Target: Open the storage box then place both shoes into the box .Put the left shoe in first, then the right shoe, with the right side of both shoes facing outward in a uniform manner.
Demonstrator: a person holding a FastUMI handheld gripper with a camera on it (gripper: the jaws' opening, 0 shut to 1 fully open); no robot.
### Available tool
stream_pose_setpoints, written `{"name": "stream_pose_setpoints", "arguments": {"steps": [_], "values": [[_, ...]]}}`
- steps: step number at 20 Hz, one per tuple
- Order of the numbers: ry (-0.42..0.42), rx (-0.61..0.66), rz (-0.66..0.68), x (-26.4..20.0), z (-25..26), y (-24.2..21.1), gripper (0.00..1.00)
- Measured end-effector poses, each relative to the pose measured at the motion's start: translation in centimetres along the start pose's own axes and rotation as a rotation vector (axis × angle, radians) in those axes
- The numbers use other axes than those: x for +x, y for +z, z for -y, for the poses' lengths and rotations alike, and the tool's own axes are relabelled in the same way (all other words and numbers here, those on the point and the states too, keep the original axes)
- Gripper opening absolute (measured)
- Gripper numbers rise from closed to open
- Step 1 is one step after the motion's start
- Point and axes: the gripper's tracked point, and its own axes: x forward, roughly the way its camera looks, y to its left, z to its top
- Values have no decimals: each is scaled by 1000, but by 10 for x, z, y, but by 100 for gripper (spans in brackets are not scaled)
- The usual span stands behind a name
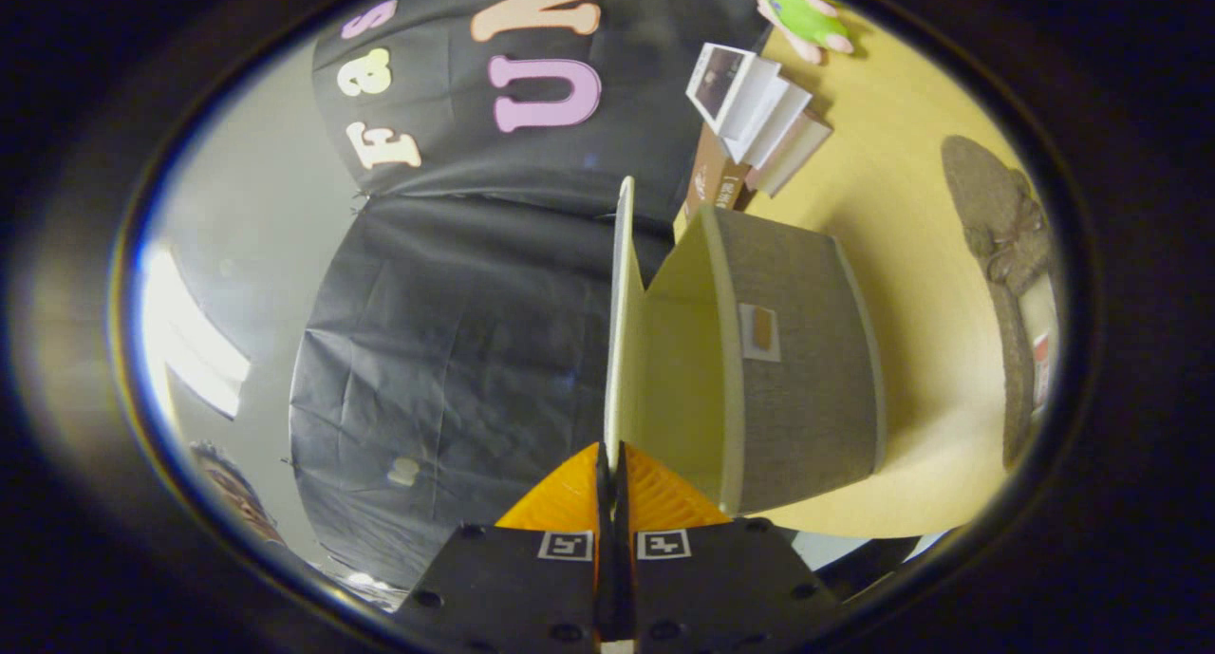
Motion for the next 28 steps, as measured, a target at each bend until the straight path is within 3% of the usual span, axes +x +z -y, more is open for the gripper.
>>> {"name": "stream_pose_setpoints", "arguments": {"steps": [6, 16, 28], "values": [[7, -161, -20, 21, -63, -9, 3], [-44, -397, -90, 92, -119, -61, 3], [-76, -578, -162, 202, -127, -123, 5]]}}
